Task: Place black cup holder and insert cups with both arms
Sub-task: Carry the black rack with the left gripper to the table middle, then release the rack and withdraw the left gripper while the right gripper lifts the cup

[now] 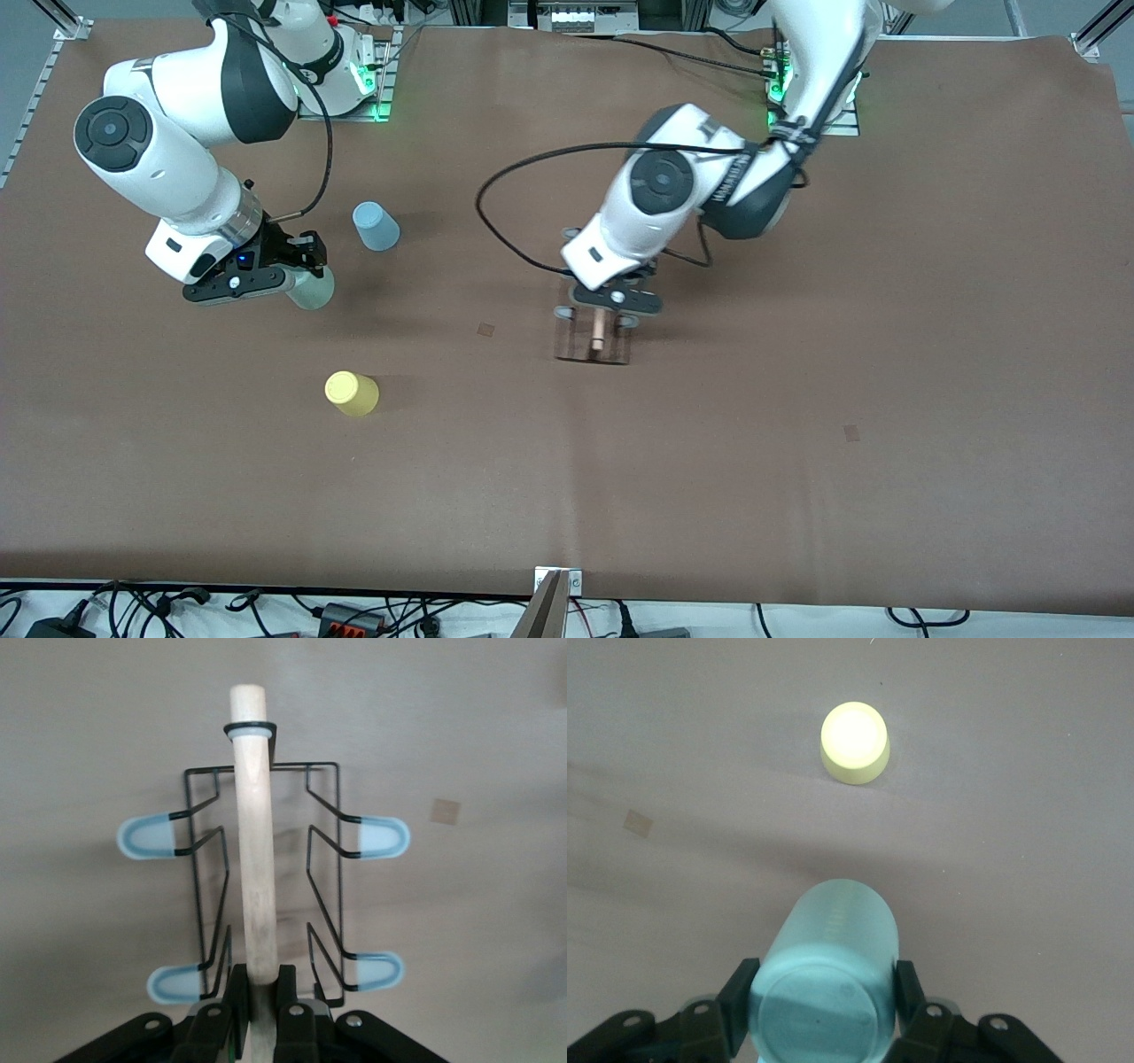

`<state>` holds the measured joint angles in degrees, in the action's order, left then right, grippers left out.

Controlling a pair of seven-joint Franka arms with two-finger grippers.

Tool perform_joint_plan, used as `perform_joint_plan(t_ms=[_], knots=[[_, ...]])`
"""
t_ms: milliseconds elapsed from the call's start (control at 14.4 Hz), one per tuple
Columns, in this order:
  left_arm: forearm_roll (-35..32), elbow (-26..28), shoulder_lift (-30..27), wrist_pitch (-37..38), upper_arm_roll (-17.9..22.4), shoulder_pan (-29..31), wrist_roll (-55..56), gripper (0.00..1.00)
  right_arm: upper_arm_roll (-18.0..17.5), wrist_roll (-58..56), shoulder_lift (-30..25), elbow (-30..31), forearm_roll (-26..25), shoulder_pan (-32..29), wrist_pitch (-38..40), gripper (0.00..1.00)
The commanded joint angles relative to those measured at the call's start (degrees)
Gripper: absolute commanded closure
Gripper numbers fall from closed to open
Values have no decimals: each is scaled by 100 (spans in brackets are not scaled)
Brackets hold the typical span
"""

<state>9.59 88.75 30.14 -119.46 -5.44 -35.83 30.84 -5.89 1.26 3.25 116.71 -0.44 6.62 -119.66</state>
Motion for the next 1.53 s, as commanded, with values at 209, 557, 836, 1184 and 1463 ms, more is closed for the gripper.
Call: perform_joint_plan(t_ms=[209,557,836,1184,1463], knots=[[-360,-217,176,-235,78,-320,132,1,-26,-267,88,-78,26,-109,13,100],[-520,-226,-358,272,157,-223,115,0,-87,144,97,-87,122,5,-40,100],[-791,-226,-1149,1194,227,442,-95,0,-578,2302,-140,-87,246,549,267,100],[-1636,-314,-1853,2471,245,1409,-841,0,-1642,5468,-106,-87,378,1279,-196,100],[-1252,-375,-2135,2515,245,2674,-2055,0,-1889,6439,157,-95,317,1675,-820,100]])
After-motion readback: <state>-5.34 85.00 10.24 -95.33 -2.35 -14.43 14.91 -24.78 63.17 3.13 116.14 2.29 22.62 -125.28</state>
